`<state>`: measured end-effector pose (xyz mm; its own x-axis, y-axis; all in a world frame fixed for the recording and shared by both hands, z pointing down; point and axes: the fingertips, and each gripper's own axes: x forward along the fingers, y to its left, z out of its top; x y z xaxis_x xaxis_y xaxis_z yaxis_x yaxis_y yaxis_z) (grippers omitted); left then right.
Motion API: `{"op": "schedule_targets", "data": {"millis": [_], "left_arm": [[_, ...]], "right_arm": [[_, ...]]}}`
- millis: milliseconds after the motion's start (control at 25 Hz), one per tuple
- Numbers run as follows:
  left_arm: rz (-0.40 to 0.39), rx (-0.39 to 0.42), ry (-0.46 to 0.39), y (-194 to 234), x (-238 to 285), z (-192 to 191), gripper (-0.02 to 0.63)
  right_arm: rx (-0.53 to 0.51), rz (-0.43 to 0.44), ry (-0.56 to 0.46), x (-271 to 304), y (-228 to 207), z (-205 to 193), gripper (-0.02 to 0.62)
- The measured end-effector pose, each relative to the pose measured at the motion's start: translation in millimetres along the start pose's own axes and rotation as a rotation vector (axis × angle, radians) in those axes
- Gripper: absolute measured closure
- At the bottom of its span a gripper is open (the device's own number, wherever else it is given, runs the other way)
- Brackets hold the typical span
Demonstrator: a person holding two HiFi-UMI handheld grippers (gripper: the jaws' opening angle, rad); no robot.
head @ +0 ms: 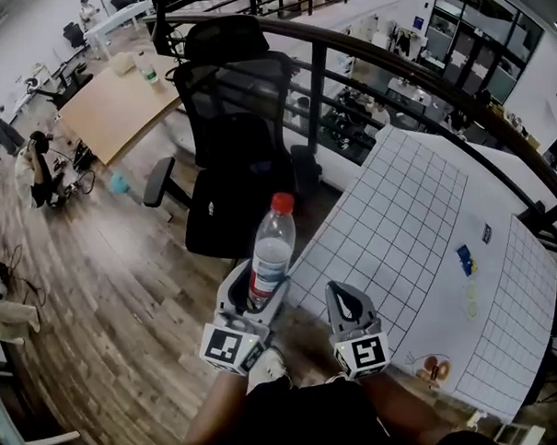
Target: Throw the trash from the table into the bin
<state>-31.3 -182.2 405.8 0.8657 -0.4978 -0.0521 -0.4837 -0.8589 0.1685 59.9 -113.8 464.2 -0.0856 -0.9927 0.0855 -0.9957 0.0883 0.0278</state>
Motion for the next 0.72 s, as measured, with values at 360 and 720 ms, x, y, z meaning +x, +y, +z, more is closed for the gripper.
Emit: {"op": "schedule_targets", "data": {"millis": [360,720], "left_arm": [[0.126,-0.024,0.04,87,-62,-29,0.301],[0.234,-0.066,0.135,158,-108,-99,0.302]], "right_arm": [[0.015,0.117,0.031,67,79,-22,0.572],[0.026,0.208,0.062,119,134,-57,0.572]]}}
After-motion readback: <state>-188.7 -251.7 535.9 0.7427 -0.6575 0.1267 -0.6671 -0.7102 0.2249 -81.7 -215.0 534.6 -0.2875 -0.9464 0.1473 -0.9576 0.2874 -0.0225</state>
